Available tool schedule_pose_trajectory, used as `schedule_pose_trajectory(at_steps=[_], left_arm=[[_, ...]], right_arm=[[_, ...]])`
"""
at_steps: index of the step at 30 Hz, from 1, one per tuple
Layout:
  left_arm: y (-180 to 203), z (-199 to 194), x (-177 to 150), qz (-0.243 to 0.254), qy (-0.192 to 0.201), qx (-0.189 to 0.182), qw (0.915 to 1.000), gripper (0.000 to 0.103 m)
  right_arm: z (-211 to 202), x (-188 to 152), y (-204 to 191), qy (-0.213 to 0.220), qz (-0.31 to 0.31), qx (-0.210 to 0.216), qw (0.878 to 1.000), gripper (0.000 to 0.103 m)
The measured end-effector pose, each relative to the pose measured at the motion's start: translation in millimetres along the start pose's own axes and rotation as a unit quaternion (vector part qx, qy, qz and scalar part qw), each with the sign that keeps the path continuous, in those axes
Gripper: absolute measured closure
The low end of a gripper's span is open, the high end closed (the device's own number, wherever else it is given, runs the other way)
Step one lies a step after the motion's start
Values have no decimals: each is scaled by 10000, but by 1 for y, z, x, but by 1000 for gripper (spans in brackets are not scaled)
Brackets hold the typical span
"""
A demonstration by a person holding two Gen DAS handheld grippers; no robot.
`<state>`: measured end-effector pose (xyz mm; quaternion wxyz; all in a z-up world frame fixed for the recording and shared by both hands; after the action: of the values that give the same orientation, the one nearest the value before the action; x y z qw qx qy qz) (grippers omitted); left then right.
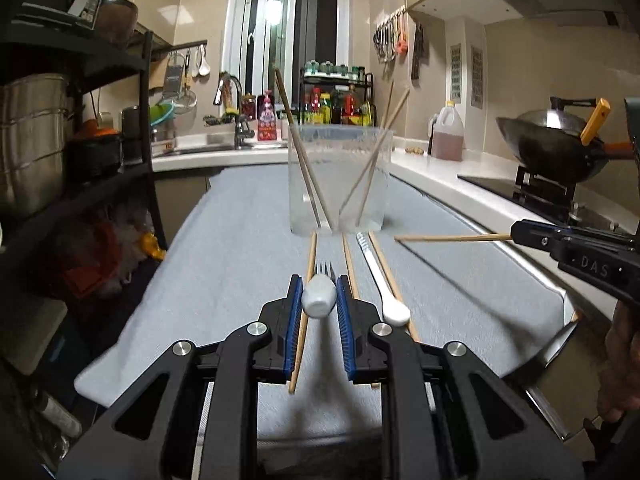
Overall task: Organize utensils
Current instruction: 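Lift the fork over the clear container with the left tool while the right tool carries its chopstick there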
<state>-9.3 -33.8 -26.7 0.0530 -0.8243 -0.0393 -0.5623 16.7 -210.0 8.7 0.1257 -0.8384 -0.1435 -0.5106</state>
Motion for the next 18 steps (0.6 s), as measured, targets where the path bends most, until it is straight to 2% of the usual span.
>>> schedule_pose_trajectory(at_steps=[7,14,18], left_arm=[[-15,1,44,-96,225,-87,9997,86],[-22,15,85,-224,116,-167,9995,86],[-23,21,108,-207,-55,-231,9995,86]], right_arm=[[-14,42,0,368,-7,111,9993,97],[-10,82,-5,513,-47,232,9984,97],[-1,102,-6,436,-30,257,9987,97]])
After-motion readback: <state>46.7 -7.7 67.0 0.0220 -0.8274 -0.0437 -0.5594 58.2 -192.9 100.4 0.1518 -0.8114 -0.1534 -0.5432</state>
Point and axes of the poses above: each gripper's, at about its wrist camera, not at the fingertips, and z roughly the way its jaws point, y to its right, x to its top, the point moved 3 cm from there along z, roughly the way its jaws point, and after that the axes turned 12 degrees about x, right-handed, at the moved point
